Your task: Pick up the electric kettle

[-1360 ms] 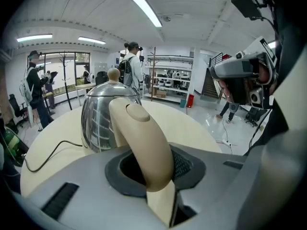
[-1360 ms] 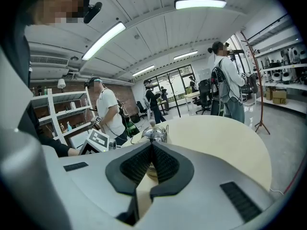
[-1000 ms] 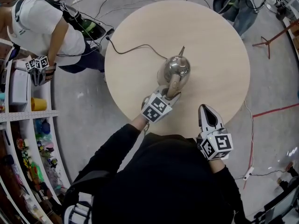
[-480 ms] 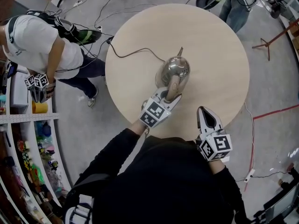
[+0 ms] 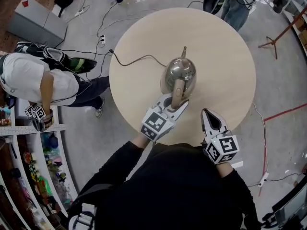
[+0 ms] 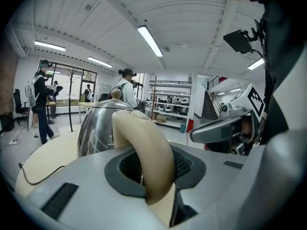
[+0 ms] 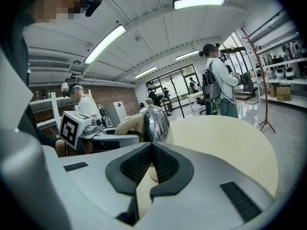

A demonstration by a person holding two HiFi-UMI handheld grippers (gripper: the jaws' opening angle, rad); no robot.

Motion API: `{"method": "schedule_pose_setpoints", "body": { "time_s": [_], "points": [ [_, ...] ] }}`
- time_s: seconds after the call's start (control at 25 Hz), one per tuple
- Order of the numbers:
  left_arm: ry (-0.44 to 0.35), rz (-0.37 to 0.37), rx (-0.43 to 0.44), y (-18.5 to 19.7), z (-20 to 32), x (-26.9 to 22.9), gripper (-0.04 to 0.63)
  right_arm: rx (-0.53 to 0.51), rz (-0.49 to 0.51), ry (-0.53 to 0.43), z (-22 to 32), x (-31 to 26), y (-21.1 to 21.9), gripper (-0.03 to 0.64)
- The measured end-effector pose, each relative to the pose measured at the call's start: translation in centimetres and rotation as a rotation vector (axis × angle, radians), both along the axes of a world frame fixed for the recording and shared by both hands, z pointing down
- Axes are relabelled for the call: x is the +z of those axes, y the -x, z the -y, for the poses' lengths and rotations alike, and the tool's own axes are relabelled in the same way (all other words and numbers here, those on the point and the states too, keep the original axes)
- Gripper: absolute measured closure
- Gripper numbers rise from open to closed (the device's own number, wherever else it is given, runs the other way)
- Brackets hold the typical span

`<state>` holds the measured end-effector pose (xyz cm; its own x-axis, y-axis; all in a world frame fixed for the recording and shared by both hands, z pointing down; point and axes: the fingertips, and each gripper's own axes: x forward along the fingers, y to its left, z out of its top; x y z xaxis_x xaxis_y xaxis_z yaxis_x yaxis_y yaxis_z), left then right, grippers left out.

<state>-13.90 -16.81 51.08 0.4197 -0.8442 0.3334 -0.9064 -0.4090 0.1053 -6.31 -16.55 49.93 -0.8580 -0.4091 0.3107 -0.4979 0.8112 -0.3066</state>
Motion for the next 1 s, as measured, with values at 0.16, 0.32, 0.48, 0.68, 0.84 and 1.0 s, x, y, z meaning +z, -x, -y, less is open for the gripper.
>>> {"method": "schedule_pose_setpoints", "body": {
  "time_s": [0.16,0.32,0.48,0.68,0.84,1.0],
  "points": [
    [-0.026,0.008,0.001,-1.0,1.1,-1.2,0.486,0.002,0.013,0.004,2.1,0.0,-0.4,0.604],
    [-0.059,0.001,0.015,-2.0,1.4,-3.0,0.486,0.005,0.024,0.008,3.6,-0.1,-0.9,0.604],
    [-0.118,-0.005,0.052,-2.4,-0.8,-5.7,0.485,0.006,0.027,0.004,2.7,-0.6,-0.6,0.604],
    [-0.202,-0.04,0.085,-2.3,-1.9,-9.2,0.485,-0.011,0.031,0.002,2.9,-0.8,1.0,0.604],
    [-0.213,-0.06,0.099,-2.8,-2.2,-10.5,0.485,0.007,0.036,-0.005,3.9,-1.0,1.0,0.604],
    [-0.204,-0.059,0.088,-2.6,-2.9,-11.2,0.485,0.035,0.046,-0.002,4.4,-1.0,0.8,0.604]
  ]
}}
